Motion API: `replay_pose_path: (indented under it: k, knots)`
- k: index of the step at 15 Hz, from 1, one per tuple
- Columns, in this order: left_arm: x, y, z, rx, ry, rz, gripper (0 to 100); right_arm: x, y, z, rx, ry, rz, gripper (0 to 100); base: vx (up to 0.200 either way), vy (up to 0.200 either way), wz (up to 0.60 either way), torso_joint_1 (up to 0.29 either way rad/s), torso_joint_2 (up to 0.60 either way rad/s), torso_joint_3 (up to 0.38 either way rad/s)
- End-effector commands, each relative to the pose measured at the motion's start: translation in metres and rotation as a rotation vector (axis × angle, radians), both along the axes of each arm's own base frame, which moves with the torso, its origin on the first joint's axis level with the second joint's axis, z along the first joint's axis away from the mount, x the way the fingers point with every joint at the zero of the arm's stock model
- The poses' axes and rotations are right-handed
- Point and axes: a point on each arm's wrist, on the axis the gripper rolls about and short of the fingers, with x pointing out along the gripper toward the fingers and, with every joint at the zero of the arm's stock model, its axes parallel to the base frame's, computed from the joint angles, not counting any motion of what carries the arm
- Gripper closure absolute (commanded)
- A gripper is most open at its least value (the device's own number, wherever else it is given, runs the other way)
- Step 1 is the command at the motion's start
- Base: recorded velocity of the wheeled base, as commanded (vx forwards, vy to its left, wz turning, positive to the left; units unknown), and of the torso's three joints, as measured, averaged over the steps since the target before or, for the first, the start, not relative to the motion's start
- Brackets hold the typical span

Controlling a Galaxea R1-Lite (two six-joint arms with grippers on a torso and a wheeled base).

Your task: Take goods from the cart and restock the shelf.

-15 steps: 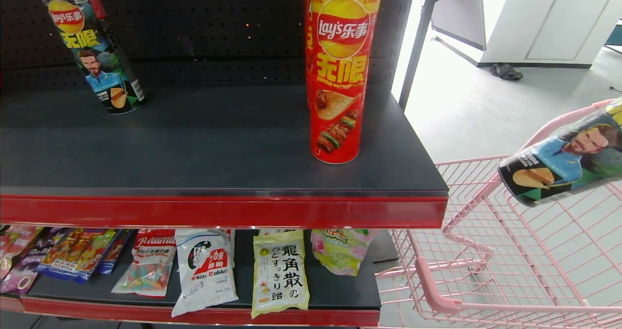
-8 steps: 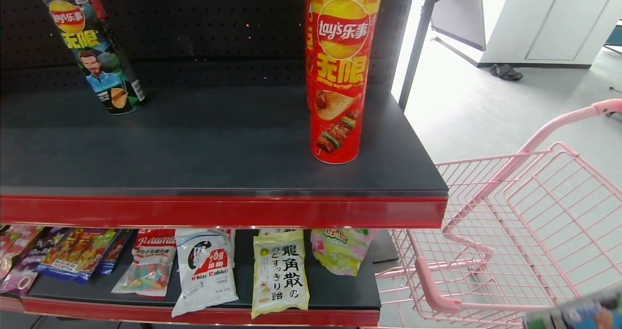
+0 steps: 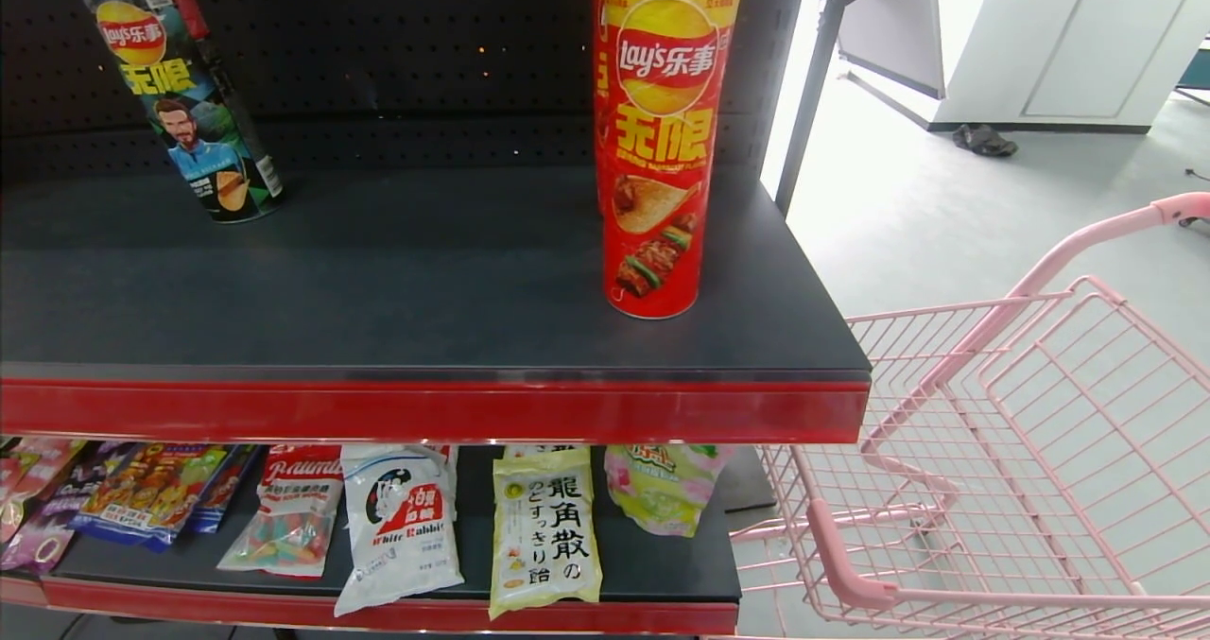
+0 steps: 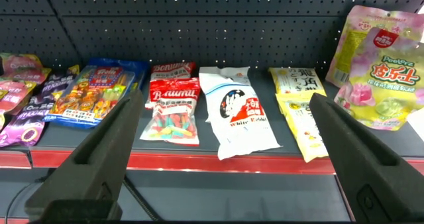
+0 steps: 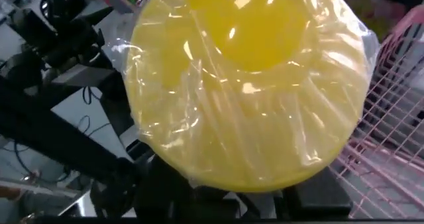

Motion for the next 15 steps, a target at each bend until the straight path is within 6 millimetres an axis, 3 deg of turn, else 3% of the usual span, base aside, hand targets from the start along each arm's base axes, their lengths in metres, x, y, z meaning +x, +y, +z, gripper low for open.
replay_pose_path:
  k: [1,2,7,12,15]
  knots:
    - [0.0,0.0,0.0,-0.001,0.001,0.001,0,0.025,0.003,-0.01,-0.01,0.042,-0.057,100,0.0,0.0,0.0,0.0,0.0,0.0]
    - [0.0,0.0,0.0,-0.001,0.001,0.001,0,0.042,0.006,-0.014,-0.03,0.034,-0.057,100,0.0,0.0,0.0,0.0,0.0,0.0]
    - [0.0,0.0,0.0,-0.001,0.001,0.001,0,0.062,0.012,-0.019,-0.105,0.043,-0.017,100,0.0,0.0,0.0,0.0,0.0,0.0]
    - [0.0,0.0,0.0,-0.001,0.001,0.001,0,0.095,0.02,-0.013,-0.172,-0.021,-0.168,100,0.0,0.0,0.0,0.0,0.0,0.0]
    - [0.0,0.0,0.0,-0.001,0.001,0.001,0,0.101,0.021,-0.014,-0.182,-0.034,-0.206,100,0.0,0.0,0.0,0.0,0.0,0.0]
